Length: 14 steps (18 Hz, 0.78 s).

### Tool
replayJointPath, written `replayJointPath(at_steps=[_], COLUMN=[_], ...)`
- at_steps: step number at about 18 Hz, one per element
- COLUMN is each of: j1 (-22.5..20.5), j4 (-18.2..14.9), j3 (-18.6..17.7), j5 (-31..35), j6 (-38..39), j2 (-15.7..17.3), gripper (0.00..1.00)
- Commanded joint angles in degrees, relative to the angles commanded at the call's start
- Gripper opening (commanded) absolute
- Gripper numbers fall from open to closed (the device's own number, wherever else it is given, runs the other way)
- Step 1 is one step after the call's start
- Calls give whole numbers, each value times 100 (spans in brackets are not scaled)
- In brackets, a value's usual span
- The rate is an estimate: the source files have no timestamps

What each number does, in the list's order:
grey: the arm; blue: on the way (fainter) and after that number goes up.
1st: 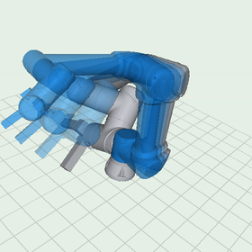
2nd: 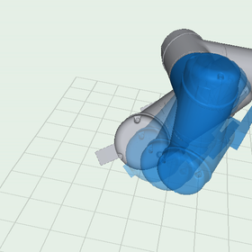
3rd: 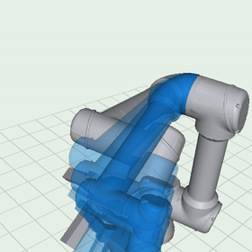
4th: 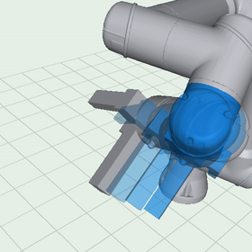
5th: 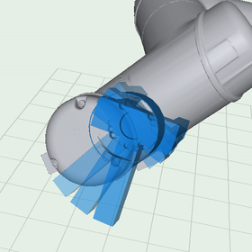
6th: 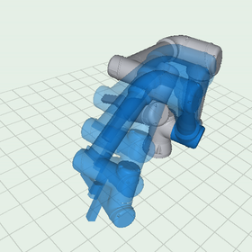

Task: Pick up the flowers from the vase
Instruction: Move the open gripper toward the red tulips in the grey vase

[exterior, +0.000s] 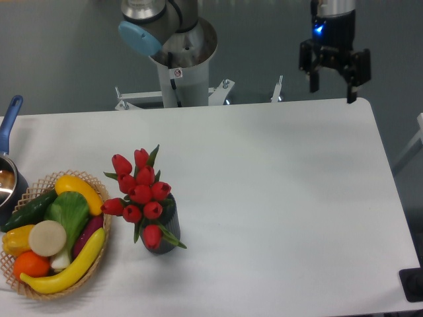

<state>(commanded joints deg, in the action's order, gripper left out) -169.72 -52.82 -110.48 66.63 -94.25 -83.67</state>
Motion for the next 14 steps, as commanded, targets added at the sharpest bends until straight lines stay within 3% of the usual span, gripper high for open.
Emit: replayJointPath(at_steps=[6, 14], j1=[457, 721], j4=[0, 17], j3=[-35, -667], j5=[-509, -2301], j6=[1619, 1875], j2=[9, -9], gripper=[100, 100])
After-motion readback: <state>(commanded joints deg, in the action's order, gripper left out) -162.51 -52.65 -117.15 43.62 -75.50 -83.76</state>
